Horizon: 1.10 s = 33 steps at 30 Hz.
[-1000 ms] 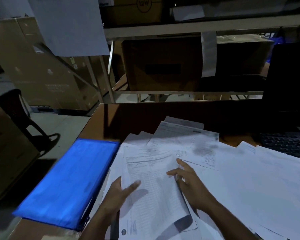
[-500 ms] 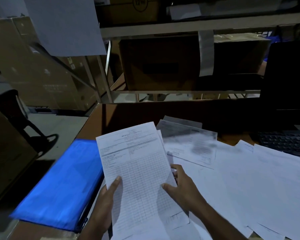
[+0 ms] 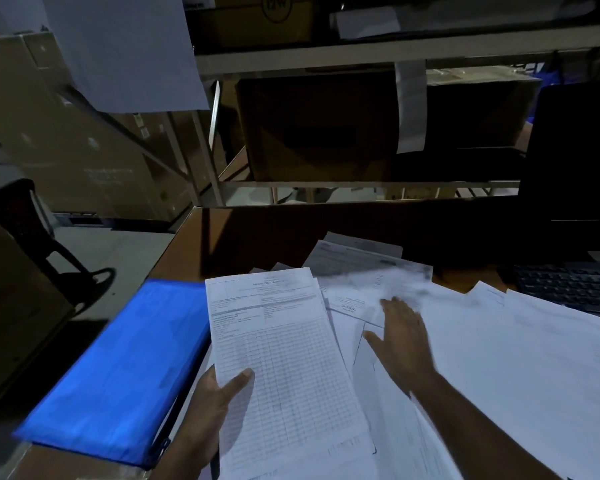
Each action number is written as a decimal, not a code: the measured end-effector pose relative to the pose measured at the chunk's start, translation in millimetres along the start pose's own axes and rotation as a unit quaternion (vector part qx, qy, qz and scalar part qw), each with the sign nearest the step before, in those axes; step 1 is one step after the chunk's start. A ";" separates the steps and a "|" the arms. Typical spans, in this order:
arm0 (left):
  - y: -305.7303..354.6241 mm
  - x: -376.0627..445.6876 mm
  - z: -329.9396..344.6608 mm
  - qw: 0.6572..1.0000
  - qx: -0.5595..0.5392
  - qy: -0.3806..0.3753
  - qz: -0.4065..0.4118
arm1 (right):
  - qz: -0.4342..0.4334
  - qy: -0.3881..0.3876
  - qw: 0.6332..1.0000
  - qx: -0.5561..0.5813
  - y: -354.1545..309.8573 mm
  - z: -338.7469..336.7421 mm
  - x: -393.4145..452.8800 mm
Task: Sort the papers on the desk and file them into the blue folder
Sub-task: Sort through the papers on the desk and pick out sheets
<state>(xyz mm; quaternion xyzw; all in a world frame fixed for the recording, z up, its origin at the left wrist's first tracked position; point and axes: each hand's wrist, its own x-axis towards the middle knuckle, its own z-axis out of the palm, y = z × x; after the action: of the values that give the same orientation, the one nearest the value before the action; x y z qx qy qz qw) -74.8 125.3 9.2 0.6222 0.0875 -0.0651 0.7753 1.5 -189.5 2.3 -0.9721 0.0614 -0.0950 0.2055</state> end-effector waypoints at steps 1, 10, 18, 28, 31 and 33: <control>-0.4 0.2 -0.6 1.000 0.003 0.000 0.002 | 0.011 -0.010 1.000 0.000 3.1 1.2 0.4; -7.9 4.0 -2.6 0.999 0.034 0.042 0.005 | -0.067 0.073 0.984 -0.145 9.1 7.3 -0.3; -14.9 10.9 -4.7 0.999 -0.016 0.047 0.000 | -0.095 0.260 0.957 0.083 -35.9 -7.1 -26.6; -8.8 6.8 6.0 0.994 0.056 0.095 0.021 | -0.170 -0.188 0.934 0.253 -110.5 19.5 -96.0; -10.3 7.1 2.7 0.993 0.072 0.088 0.017 | -0.192 -0.241 0.914 0.266 -114.7 17.6 -99.2; -12.4 7.8 -0.3 0.993 0.076 0.093 0.009 | -0.193 -0.243 0.911 0.274 -111.0 14.7 -96.7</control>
<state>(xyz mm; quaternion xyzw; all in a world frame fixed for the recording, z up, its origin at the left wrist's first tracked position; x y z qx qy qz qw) -69.8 123.0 -4.4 0.6835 0.1489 -0.0065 0.7146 -80.7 -67.7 19.3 -0.8638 -0.2075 0.0930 0.4497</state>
